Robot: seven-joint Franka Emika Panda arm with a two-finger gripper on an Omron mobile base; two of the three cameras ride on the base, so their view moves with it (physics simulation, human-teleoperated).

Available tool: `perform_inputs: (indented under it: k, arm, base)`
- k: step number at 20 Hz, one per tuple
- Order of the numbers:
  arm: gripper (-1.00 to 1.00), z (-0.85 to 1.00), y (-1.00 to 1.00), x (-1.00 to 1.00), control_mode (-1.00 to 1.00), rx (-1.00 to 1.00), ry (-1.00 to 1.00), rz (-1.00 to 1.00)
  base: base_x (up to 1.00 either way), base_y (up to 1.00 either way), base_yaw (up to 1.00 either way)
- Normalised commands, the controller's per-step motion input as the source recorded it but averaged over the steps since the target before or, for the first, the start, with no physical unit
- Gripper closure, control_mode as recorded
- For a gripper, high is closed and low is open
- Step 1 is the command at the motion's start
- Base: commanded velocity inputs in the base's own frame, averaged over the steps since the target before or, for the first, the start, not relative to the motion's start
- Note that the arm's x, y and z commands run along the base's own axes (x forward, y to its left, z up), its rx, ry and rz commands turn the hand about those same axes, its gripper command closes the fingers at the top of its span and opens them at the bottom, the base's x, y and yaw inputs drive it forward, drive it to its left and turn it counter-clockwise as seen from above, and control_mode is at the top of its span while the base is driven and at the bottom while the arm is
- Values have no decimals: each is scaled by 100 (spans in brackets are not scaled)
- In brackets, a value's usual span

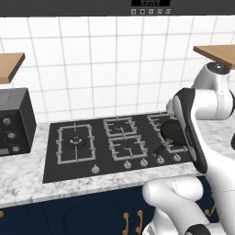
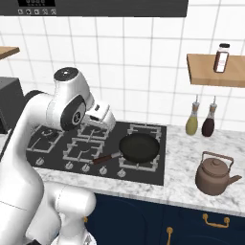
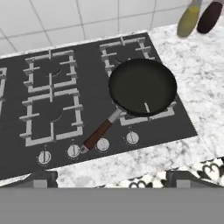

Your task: Pick the kettle from the counter and place it on a stove burner. Then turn the burner on.

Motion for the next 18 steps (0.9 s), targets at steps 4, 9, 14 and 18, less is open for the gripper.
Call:
perform_inputs:
  k: [4,9,14,18]
  arm:
    - [-100,-8,-100,-63,-100,0,-29,-33]
    - [-100,0,-100,-19,-100,0,-17,-41]
    - [-100,0,-100,0,-100,2,-3,-41]
    - [-100,7,-100,8,-100,8,1,-41]
  base:
    - [0,0,0]
    - [0,0,0]
    - [0,0,0]
    - [0,0,0]
